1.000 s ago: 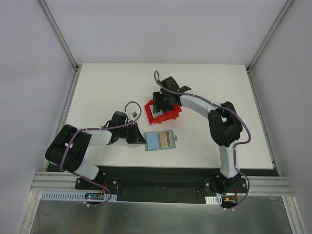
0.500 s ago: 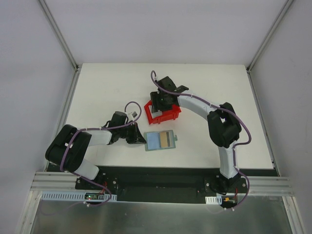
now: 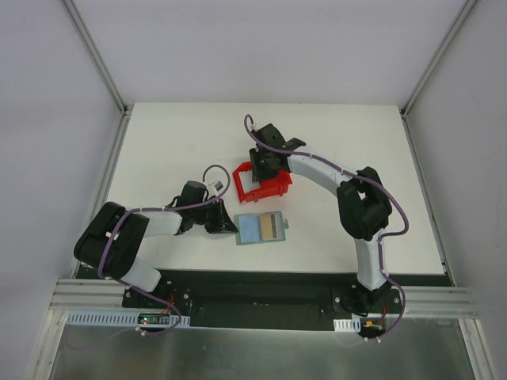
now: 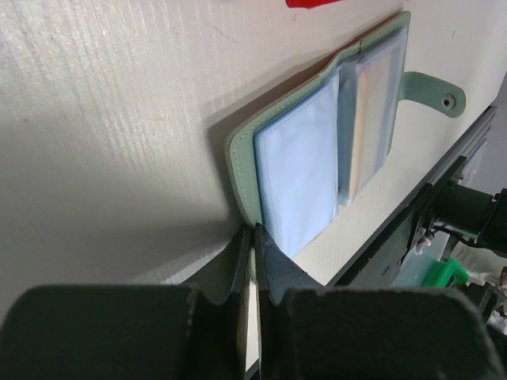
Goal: Put the credit cards into the card holder
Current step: Pick up the credit card from the storage box, then insert the credit card into the card holder.
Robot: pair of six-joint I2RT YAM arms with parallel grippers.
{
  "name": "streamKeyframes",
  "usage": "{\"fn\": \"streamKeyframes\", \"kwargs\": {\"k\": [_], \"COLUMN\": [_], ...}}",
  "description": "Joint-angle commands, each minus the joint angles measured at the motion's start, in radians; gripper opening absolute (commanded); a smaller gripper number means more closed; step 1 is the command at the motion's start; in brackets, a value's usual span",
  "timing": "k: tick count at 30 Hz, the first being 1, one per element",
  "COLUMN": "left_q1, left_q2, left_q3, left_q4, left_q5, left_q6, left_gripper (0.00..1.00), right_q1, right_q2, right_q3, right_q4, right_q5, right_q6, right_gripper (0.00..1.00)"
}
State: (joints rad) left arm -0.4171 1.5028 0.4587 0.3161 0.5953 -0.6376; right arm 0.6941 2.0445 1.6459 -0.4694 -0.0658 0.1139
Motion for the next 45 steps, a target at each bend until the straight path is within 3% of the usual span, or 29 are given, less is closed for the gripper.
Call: {"fn": "streamKeyframes", "kwargs": {"k": [1,7,13,20,25,32,37,45], "left_q1": [0.012,0.012,0.012,0.012,0.012,0.012,0.012,0.011], "left_q2": [0.022,0.02,0.023,0.008,-0.001,-0.01,-0.01,-0.023], "left_q3": [-0.025,-0.025,-0.023,-0.038,-0.052,-0.057,-0.064,-0.095], "left_q4": [-0.012,-0.012,-0.011,-0.014,-0.014,-0.026,-0.025,-0.019], "left_q5": [-0.023,-0.023,-0.02,-0.017,-0.012,-0.009,-0.006,-0.003], "left_q6": [0.032,0.03,0.032,0.033,0.035,0.039,0.036,0.024], "left_gripper": [0.0,0.0,0.0,0.0,0.0,0.0,0.0,0.0], "right_q1": [0.008,0.012,0.013,0.013,0.013,0.016,0.079,0.251], "right_q2": [-0.07,-0.09,-0.112,-0.158,-0.279,-0.542,-0.733,-0.768], "right_q3": [0.049,0.061,0.081,0.06,-0.027,-0.303,-0.696,-0.952], "right_q4": [-0.024,-0.041,-0.075,-0.092,-0.025,0.159,0.408,0.639], "right_q5": [0.031,0.057,0.138,0.219,0.279,0.184,0.133,0.212], "right_q6": [-0.006,-0.025,-0.06,-0.092,-0.097,0.033,0.255,0.446], "right_gripper": [0.25,0.18,0.01,0.0,0.0,0.0,0.0,0.0]}}
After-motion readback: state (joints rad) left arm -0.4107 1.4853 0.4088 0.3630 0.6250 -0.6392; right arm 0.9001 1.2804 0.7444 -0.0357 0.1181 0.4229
